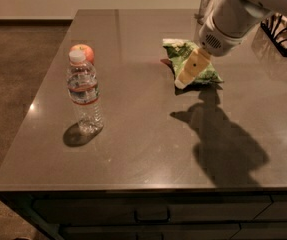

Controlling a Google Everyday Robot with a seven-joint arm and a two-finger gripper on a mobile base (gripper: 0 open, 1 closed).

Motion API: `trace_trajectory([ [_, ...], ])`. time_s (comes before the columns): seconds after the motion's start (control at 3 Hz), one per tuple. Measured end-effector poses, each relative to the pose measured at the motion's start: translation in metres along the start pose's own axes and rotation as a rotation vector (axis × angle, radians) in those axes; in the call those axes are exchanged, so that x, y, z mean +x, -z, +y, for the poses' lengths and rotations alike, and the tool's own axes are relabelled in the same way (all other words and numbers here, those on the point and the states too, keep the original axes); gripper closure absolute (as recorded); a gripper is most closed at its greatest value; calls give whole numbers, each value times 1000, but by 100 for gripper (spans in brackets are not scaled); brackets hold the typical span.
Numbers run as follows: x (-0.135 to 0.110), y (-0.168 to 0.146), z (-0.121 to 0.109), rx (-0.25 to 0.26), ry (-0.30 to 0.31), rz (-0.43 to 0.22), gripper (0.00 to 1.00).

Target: Move green jalapeno chip bag near water bottle

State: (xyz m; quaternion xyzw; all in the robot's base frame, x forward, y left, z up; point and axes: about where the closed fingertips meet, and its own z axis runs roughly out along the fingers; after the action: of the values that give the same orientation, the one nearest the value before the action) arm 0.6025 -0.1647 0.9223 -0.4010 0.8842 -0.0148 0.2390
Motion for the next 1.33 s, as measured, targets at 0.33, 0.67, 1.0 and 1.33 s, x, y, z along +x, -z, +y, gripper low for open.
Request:
trace_trajectory([
  [0.33, -3, -11, -33, 34, -55, 11, 0],
  [0.67, 2, -29, -56, 49, -139, 21, 0],
  [1.0, 5, -43, -63, 45, -184, 30, 0],
  [1.33, 7, -59, -62, 28, -224, 42, 0],
])
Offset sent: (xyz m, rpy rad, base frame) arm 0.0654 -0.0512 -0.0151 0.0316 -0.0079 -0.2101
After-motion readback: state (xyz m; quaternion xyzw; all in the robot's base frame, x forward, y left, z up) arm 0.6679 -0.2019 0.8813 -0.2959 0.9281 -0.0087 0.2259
